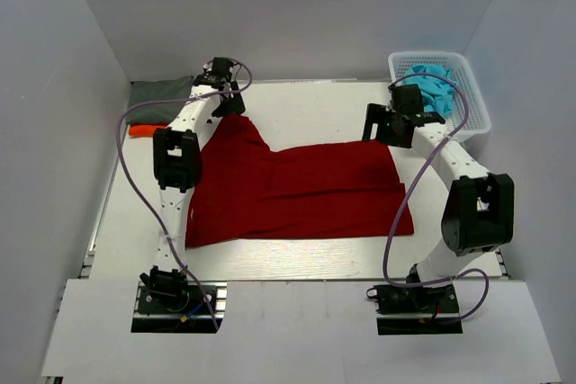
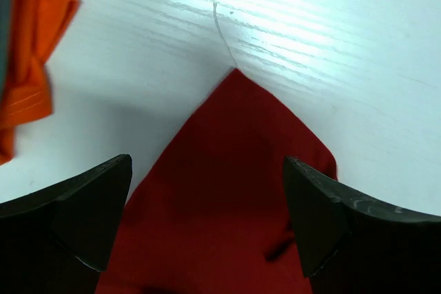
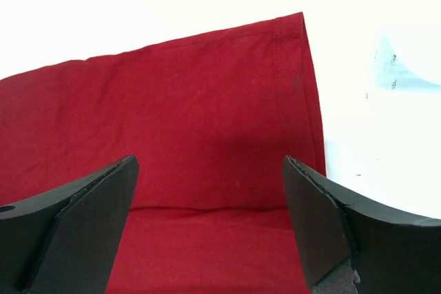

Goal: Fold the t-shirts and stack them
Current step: Grap the side of the flattened tshirt furthest away from the robot with both arms

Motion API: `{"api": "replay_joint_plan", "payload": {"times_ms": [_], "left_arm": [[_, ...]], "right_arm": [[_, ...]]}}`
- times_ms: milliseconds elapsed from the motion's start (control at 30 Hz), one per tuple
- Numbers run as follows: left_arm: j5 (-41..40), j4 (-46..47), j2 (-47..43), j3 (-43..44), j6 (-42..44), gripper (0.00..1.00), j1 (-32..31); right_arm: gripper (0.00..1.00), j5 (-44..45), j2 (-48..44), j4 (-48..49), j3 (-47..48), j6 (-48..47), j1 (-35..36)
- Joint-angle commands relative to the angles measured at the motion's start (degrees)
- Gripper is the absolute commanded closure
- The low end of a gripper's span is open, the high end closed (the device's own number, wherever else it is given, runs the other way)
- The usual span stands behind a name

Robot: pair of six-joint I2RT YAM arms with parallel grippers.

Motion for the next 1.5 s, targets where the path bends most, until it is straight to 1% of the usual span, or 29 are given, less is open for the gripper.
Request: {"api": "replay_joint_plan", "payload": {"times_ms": [0,33,133,267,300,367,400,467,500,633,667,700,767,800,833,867,900,967,1133,1200,1233,1300,1367,1433,1467], "left_arm": [[0.28,6.6,-2.43,1.02,0.98,0.0,0.37],[0.28,11.23,-2.43,-1.95,0.46,0.0,0.37],[1.07,17.5,-3.31,-5.14,-0.16,0.0,0.37],[1.6,17.61,0.64,-2.16,-0.16,0.0,0.37],[2.12,17.0,1.17,-1.46,-0.16,0.06,0.37],[3.96,16.99,1.17,-2.06,0.62,0.1,0.37],[3.97,17.78,1.17,-3.63,0.63,0.16,0.37],[3.97,19.1,0.56,-5.48,1.33,0.2,0.37],[3.28,19.62,0.56,-6.71,1.33,0.26,0.37],[1.34,18.32,1.34,-6.72,1.33,0.27,0.37],[1.33,18.31,1.35,-6.2,1.85,0.3,0.37],[1.33,18.31,1.96,-6.2,1.86,0.35,0.37],[0.72,17.53,3.28,-5.06,1.86,0.41,0.37],[1.5,16.65,3.28,-4.36,1.86,0.51,0.37],[2.64,16.64,3.81,-4.35,1.86,0.56,0.37],[2.65,16.64,3.81,-5.05,1.86,0.64,0.37],[3.18,16.64,3.81,-5.75,1.86,0.85,0.37],[2.57,17.17,3.02,-7.77,1.86,1.0,-0.15],[1.07,19.27,0.04,-8.31,3.35,1.0,-0.16],[0.54,20.41,-1.28,-9.1,4.14,1.0,-0.16],[1.24,21.99,-2.07,-10.66,4.14,1.0,-0.16],[2.73,23.49,-4.09,-11.73,5.8,1.0,-0.16],[2.74,24.02,-4.63,-11.73,6.51,1.0,-0.77],[3.36,24.02,-5.85,-11.73,7.04,1.0,-0.77],[3.97,23.5,-5.86,-12.26,7.04,1.0,-0.77]], "right_arm": [[0.1,2.38,0.89,-0.42,3.47,0.52,0.52],[0.1,1.75,1.16,0.02,4.08,0.61,0.53],[0.1,-0.37,2.3,0.37,4.79,1.32,0.7],[0.1,1.29,3.62,0.64,5.05,1.41,0.88],[0.1,2.87,4.75,0.2,5.93,1.58,0.97],[0.1,4.8,5.81,-0.85,7.68,1.93,1.05],[0.1,5.69,6.26,-2.42,8.48,2.11,1.14],[0.1,6.39,7.66,-2.44,8.66,2.9,1.4],[0.1,7.44,8.27,-2.7,8.92,3.94,1.75],[0.1,10.16,9.42,-2.0,9.45,5.1,2.37],[0.1,10.79,9.86,-1.82,9.8,5.01,2.63],[0.1,12.18,10.04,-1.82,10.24,5.1,2.72],[0.1,14.39,11.18,-1.91,11.11,5.36,2.99],[0.1,15.87,11.53,-2.52,11.73,5.54,3.25],[0.1,16.5,12.75,-2.44,11.91,5.97,3.16],[0.1,16.59,13.37,-2.35,12.61,6.67,3.25],[0.1,16.51,13.99,-2.52,13.57,7.03,3.16],[0.1,16.24,16.71,-2.61,15.33,9.04,3.51],[0.1,21.68,23.65,-4.54,22.1,15.46,4.22],[0.12,25.18,26.03,-4.63,23.07,17.92,4.22],[0.14,25.9,26.73,-4.81,24.73,20.28,4.22],[0.17,26.61,28.75,-4.81,25.88,21.44,4.31],[0.17,27.14,30.42,-5.16,28.17,23.2,4.39],[0.18,27.49,33.4,-7.17,30.7,24.51,4.66],[0.18,27.75,34.29,-10.05,32.2,24.78,4.92]]}}
